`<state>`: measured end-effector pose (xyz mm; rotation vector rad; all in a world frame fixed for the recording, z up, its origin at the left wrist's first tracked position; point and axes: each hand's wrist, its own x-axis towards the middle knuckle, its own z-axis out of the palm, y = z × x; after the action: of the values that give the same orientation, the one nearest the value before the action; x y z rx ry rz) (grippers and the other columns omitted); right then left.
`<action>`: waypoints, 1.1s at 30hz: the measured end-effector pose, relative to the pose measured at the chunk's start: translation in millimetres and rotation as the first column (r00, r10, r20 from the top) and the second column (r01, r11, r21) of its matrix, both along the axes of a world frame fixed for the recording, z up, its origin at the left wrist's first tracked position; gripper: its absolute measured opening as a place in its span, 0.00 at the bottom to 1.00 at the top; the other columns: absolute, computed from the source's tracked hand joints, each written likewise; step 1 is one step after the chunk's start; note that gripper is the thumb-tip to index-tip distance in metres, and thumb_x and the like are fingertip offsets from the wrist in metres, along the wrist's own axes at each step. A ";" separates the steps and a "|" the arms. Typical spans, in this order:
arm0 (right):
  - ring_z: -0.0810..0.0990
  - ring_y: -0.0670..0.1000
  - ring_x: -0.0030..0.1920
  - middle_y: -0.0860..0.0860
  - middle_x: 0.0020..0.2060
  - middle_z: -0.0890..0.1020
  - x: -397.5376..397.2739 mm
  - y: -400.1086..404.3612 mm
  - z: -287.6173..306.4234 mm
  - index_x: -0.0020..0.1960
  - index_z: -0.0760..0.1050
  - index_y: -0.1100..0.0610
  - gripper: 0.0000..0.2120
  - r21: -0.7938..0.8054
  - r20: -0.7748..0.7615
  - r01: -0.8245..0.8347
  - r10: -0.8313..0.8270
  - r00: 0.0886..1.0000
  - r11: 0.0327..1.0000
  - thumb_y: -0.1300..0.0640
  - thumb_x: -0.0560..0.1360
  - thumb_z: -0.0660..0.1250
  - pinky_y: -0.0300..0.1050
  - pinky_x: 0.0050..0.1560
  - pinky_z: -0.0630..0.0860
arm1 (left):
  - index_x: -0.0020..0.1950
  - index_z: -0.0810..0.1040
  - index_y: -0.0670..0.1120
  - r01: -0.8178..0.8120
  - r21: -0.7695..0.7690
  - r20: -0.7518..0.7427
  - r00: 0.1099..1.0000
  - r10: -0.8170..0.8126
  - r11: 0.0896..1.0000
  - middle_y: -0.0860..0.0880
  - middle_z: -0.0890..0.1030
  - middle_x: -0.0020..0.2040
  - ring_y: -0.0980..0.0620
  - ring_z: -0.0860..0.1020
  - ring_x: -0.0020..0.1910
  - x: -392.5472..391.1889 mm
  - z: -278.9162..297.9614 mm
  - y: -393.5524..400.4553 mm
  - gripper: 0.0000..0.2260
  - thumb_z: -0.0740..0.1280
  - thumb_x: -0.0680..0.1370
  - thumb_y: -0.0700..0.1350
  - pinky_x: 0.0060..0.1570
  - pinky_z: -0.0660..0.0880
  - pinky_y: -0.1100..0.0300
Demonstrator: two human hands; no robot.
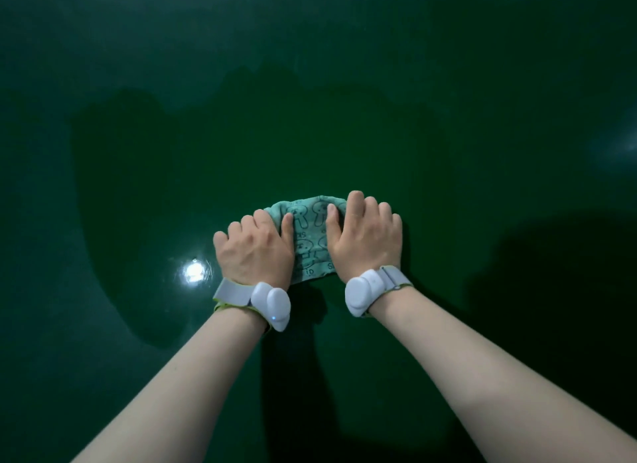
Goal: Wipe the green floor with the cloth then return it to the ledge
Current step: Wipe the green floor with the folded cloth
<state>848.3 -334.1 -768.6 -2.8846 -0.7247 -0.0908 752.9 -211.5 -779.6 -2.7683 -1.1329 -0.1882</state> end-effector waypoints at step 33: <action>0.77 0.61 0.50 0.61 0.50 0.80 222.0 157.3 -11.6 0.60 0.68 0.58 0.19 -0.180 0.163 -0.198 0.227 0.960 0.964 0.45 0.86 0.46 0.56 0.51 0.68 | 0.59 0.71 0.46 0.083 -0.096 -0.285 0.953 -0.108 0.992 0.44 0.80 0.53 0.44 0.76 0.51 172.6 17.8 102.5 0.10 0.53 0.84 0.46 0.46 0.62 0.50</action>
<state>1070.3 -176.8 -780.2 -2.9543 -1.1217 -0.2840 925.5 -109.0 -761.8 -2.8024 -0.9531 0.2534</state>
